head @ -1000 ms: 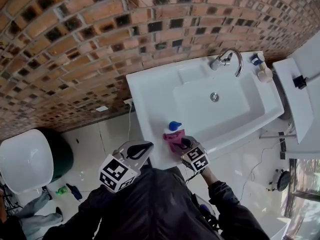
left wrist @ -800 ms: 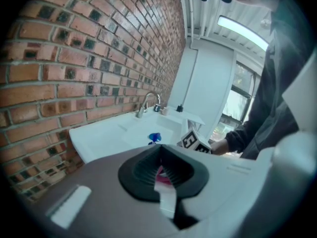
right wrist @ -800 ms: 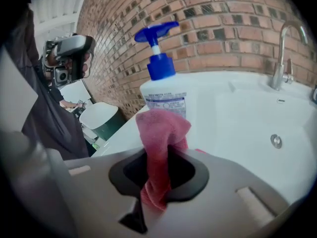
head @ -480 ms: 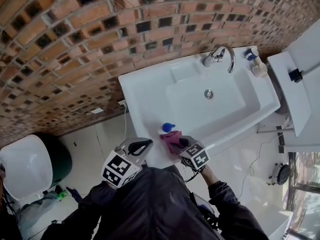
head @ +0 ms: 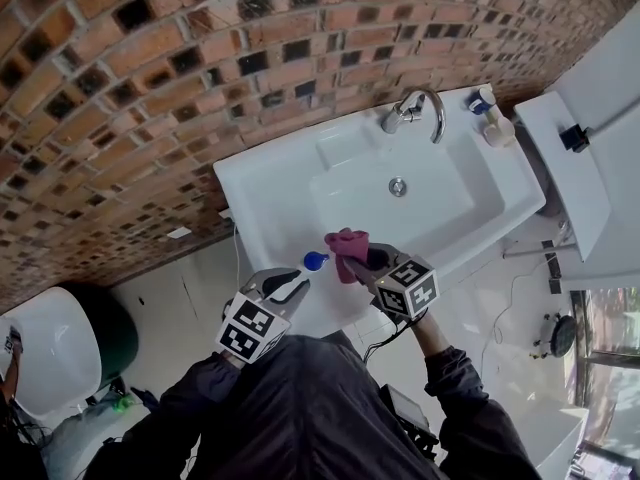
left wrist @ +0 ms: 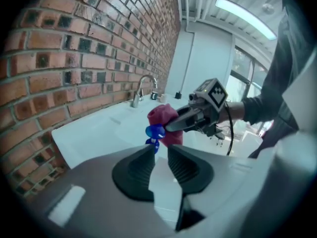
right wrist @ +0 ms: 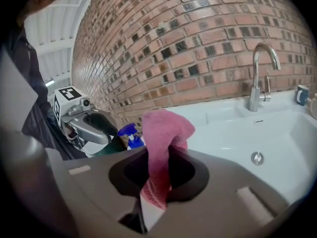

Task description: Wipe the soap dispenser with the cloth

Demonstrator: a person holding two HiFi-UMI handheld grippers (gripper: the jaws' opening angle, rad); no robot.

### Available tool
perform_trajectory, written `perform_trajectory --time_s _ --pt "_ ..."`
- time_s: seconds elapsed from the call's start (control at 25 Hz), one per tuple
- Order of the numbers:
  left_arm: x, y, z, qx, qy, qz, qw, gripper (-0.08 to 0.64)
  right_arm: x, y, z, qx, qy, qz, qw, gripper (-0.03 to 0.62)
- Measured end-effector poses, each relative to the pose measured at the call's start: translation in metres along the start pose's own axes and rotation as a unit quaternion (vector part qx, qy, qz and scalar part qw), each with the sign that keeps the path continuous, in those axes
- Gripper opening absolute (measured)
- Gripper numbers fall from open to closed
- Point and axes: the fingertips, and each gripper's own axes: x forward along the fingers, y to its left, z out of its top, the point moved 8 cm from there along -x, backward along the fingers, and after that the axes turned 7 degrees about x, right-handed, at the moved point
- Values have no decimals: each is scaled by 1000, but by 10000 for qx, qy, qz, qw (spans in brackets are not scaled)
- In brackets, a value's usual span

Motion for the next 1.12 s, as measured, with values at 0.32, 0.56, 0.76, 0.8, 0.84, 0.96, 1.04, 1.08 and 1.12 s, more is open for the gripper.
perform_trajectory --time_s 0.32,0.56,0.76,0.8,0.84,0.96,1.04,1.08,1.12 --pt "2 -1 -5 -107 170 25 9998 86 45 -13 -14 170 662 430 9967 67" --pt "9 -2 -11 -213 398 -120 9989 86 68 -27 -39 497 1148 698 9897 67" --pt "18 -4 -14 -208 461 -144 9986 87 79 -33 -53 307 1646 694 9834 67" --pt "20 -5 -15 -233 484 -143 9985 87 78 -34 -53 250 1685 678 9830 67" --pt "21 -6 -16 -268 522 -156 9982 87 77 -34 -49 141 1693 632 9834 67" --pt "26 -14 -19 -400 680 -276 9965 91 66 -36 -25 -327 1435 517 9878 67" --pt "30 -16 -22 -507 755 -270 9955 94 64 -34 -2 -608 1179 697 9887 67" --pt "32 -16 -24 -559 781 -239 9951 99 64 -32 8 -774 1115 838 9872 67" --pt "34 -16 -26 -603 802 -210 9947 108 66 -29 15 -968 1108 976 9843 67"
